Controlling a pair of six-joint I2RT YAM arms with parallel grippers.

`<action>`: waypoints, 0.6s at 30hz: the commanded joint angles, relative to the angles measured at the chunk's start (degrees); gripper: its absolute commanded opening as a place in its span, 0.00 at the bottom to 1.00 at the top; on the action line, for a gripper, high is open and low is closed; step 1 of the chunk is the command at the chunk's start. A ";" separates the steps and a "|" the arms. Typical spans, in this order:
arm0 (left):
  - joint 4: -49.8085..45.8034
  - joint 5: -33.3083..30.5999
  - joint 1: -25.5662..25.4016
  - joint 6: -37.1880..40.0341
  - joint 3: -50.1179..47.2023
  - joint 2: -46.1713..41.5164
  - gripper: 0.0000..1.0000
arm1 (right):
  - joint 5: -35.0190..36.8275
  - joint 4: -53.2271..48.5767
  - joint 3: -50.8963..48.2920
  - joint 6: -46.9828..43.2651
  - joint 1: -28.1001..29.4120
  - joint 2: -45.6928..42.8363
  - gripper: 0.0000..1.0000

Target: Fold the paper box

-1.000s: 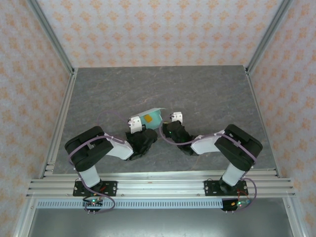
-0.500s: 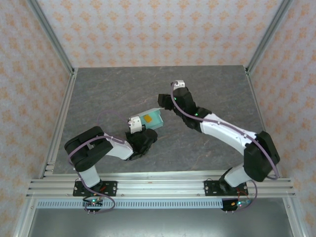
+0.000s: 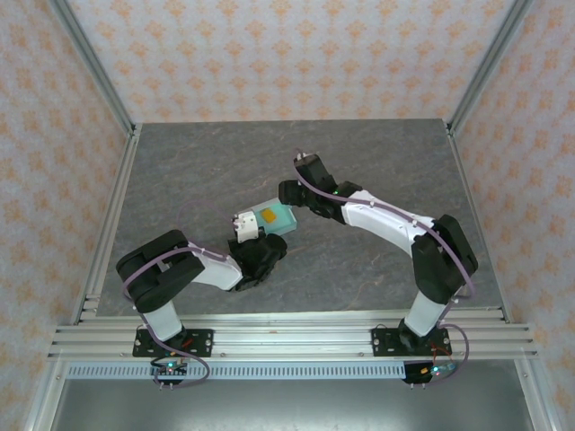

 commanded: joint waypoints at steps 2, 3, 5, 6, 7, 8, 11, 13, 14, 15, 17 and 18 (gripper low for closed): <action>-7.12 -0.81 -0.15 -1.60 -0.10 -1.18 0.10 | -0.62 -0.74 -2.49 1.33 -0.17 -0.57 0.60; -7.37 -0.91 -0.27 -1.74 -0.14 -1.44 0.12 | -0.59 -0.58 -2.78 1.44 -0.17 -0.49 0.60; -8.34 -0.83 -0.54 -2.01 0.13 -1.83 0.16 | -0.61 -0.16 -3.34 1.88 -0.15 -0.25 0.59; -8.74 -0.83 -0.64 -2.20 0.21 -1.98 0.17 | -0.71 0.04 -3.58 2.08 -0.17 -0.17 0.59; -9.17 -0.86 -0.88 -2.51 0.14 -2.30 0.19 | -0.79 0.16 -3.99 2.35 -0.17 -0.24 0.59; -9.29 -0.76 -0.98 -2.78 -0.03 -2.73 0.20 | -0.83 0.39 -4.34 2.53 -0.17 -0.31 0.59; -10.01 -0.08 -1.25 -3.28 -0.56 -4.05 0.24 | -0.74 1.01 -5.40 3.08 -0.16 -0.43 0.58; -10.89 0.40 -1.51 -3.37 -0.82 -5.40 0.28 | -0.64 1.22 -5.79 3.34 -0.17 -0.23 0.58; -11.13 0.77 -1.65 -3.37 -1.12 -6.07 0.31 | -0.50 1.29 -5.93 3.43 -0.17 -0.16 0.58; -11.14 1.25 -1.70 -3.46 -1.45 -6.75 0.34 | -0.53 1.39 -5.98 3.46 -0.13 -0.04 0.58; -10.84 2.57 -1.70 -3.81 -2.62 -8.01 0.42 | -0.50 1.59 -5.89 3.69 -0.10 0.16 0.58; -10.33 3.25 -1.70 -3.60 -3.25 -8.62 0.45 | -0.60 1.57 -5.80 3.75 -0.12 0.16 0.58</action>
